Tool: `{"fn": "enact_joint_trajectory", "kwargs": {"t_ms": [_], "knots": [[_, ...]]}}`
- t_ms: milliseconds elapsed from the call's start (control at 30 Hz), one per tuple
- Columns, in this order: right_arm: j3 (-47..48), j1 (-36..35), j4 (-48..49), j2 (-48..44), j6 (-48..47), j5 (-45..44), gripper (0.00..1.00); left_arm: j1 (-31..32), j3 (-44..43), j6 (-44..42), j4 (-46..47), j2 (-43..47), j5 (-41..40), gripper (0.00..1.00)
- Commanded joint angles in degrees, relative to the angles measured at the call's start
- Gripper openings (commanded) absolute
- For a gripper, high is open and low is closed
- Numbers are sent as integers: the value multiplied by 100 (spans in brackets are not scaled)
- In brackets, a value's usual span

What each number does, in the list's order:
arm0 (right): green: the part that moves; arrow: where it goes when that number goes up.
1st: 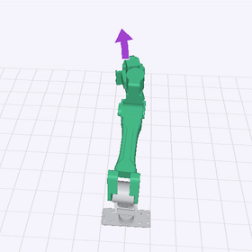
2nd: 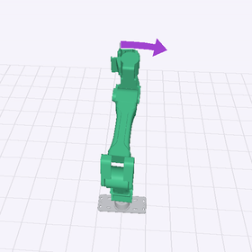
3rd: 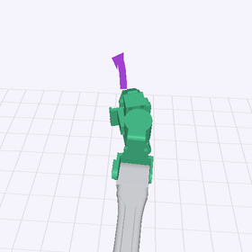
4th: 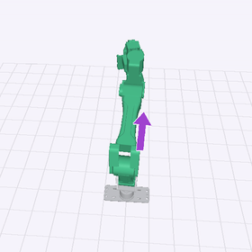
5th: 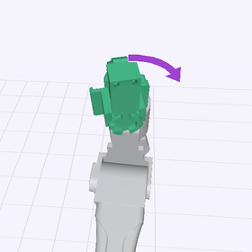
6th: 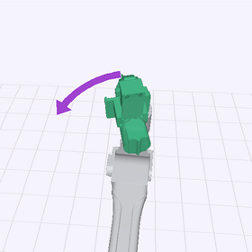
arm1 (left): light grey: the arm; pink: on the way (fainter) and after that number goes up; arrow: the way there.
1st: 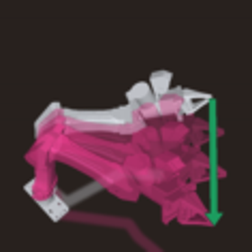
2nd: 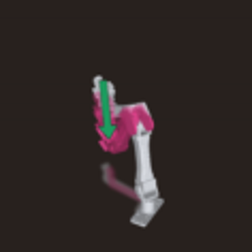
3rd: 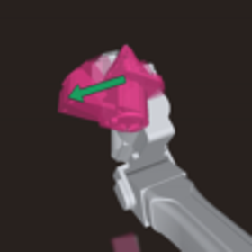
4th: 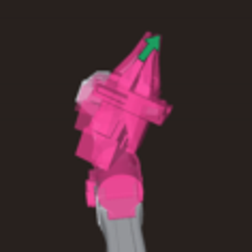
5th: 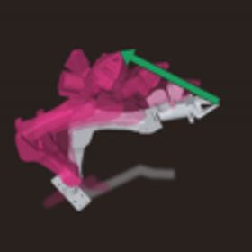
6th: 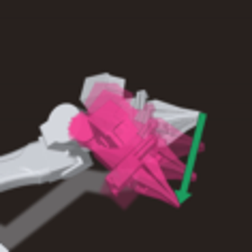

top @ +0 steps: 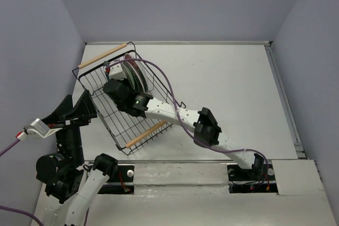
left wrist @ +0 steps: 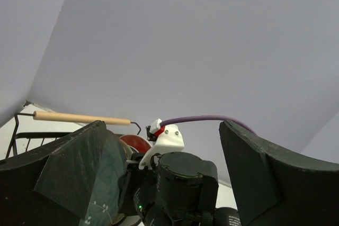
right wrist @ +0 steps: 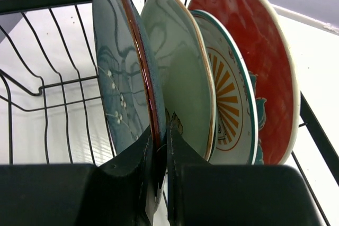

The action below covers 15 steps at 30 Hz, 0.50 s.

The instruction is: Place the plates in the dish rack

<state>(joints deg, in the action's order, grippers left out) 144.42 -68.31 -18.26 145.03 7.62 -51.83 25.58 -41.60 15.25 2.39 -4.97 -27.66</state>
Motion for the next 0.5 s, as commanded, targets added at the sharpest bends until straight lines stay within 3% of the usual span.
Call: {"fn": "enact_joint_trajectory", "kwargs": {"t_ms": [0, 467], "knots": [[455, -138, 1167, -142, 363, -134, 7, 34, 47, -74, 306, 58, -99, 99], [289, -191, 1290, -160, 548, 77, 7, 26, 56, -74, 270, 119, -117, 99]]}}
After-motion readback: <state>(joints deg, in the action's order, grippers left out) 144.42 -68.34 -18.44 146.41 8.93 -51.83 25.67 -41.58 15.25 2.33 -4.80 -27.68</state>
